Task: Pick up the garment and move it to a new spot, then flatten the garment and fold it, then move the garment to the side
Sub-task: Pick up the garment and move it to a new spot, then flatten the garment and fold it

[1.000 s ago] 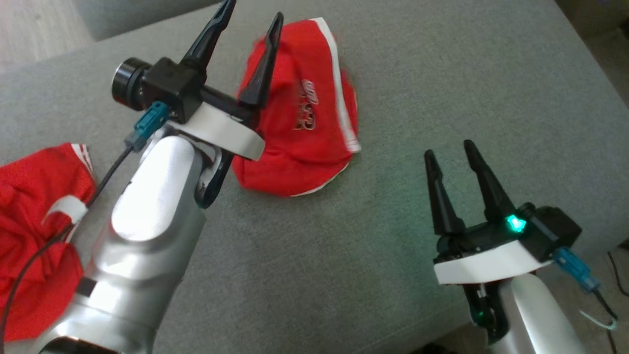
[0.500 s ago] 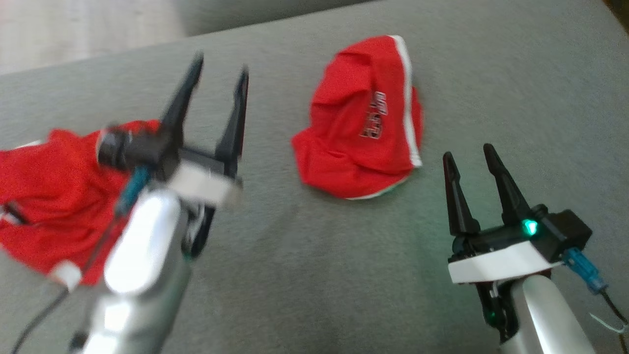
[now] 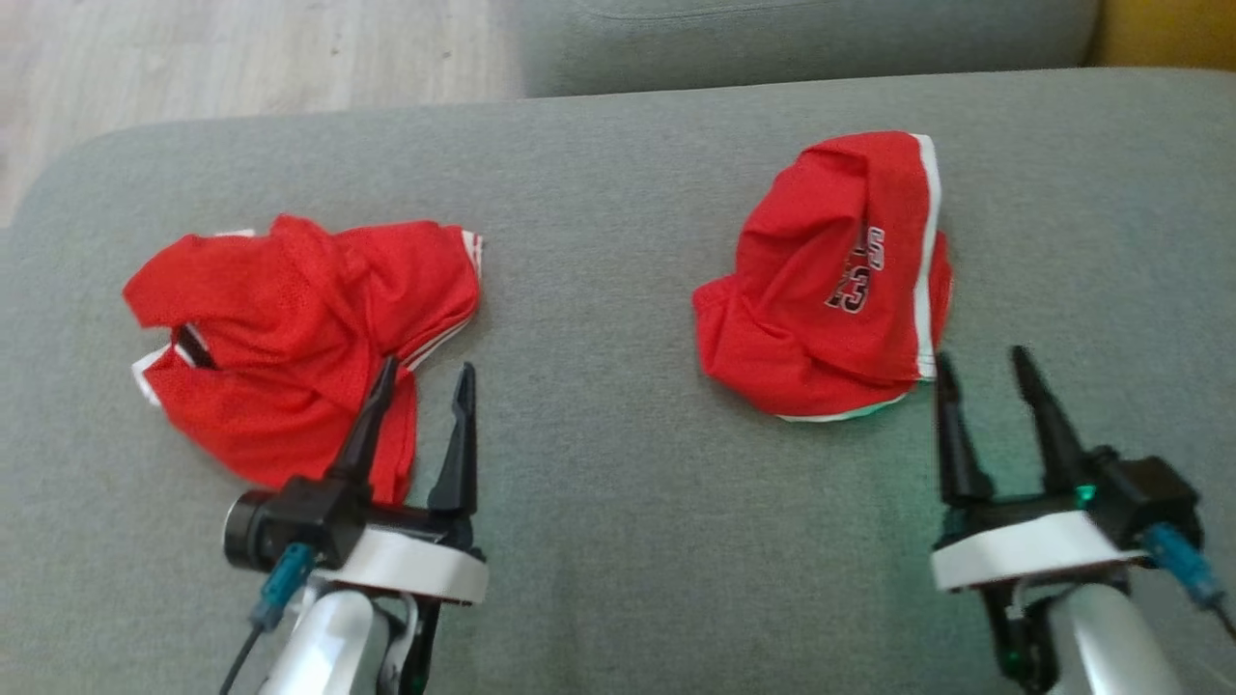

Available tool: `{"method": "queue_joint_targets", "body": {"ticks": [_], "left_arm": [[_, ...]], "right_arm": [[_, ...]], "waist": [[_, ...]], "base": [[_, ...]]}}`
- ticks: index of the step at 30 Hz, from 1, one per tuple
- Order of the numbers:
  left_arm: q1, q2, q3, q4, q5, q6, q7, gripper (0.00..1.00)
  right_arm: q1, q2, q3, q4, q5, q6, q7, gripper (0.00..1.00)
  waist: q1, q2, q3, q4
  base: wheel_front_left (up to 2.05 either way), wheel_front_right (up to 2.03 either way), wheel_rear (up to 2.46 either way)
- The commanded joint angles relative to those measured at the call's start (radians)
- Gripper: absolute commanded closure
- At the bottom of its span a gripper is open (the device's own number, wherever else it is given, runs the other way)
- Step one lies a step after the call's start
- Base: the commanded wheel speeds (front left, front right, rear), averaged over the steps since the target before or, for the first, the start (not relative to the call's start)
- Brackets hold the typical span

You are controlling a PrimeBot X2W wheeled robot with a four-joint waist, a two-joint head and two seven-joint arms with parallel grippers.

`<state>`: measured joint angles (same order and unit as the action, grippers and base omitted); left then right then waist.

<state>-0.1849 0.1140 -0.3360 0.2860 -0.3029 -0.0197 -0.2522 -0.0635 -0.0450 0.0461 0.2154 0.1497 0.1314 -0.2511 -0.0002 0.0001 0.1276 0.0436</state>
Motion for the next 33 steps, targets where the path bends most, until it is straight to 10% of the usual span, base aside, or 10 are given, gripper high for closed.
{"method": "queue_joint_targets", "body": {"ticks": [1, 17, 18, 20, 33], "left_arm": [[-0.051, 0.001, 0.033, -0.035, 0.02, -0.007, -0.009, 0.0], [-0.09, -0.041, 0.029, 0.0, 0.069, -0.041, -0.009, 0.0], [-0.092, -0.042, 0.032, 0.002, 0.071, -0.042, -0.009, 0.0], [-0.095, -0.044, 0.039, 0.006, 0.074, -0.045, -0.009, 0.0], [-0.079, -0.056, 0.071, 0.02, 0.076, -0.051, -0.009, 0.0]], "right_arm": [[-0.034, -0.005, 0.004, -0.014, -0.001, -0.001, -0.011, 0.0], [-0.278, -0.005, 0.002, 0.447, 0.121, -0.001, -0.01, 0.0], [-0.287, -0.005, 0.005, 0.453, 0.125, -0.001, -0.01, 0.13], [-0.297, -0.005, 0.011, 0.457, 0.13, -0.001, -0.01, 0.95], [-0.239, -0.005, -0.001, 0.283, 0.087, -0.001, -0.011, 1.0]], "waist": [[0.0002, -0.0001, 0.011, 0.014], [0.0002, -0.0001, 0.092, 0.05], [0.0002, -0.0001, 0.094, 0.05], [0.0002, -0.0001, 0.096, 0.05], [0.0002, -0.0001, 0.038, 0.006]], "base": [[0.0, 0.0, 0.0], [0.0, 0.0, 0.0], [0.0, 0.0, 0.0], [0.0, 0.0, 0.0], [0.0, 0.0, 0.0]]}}
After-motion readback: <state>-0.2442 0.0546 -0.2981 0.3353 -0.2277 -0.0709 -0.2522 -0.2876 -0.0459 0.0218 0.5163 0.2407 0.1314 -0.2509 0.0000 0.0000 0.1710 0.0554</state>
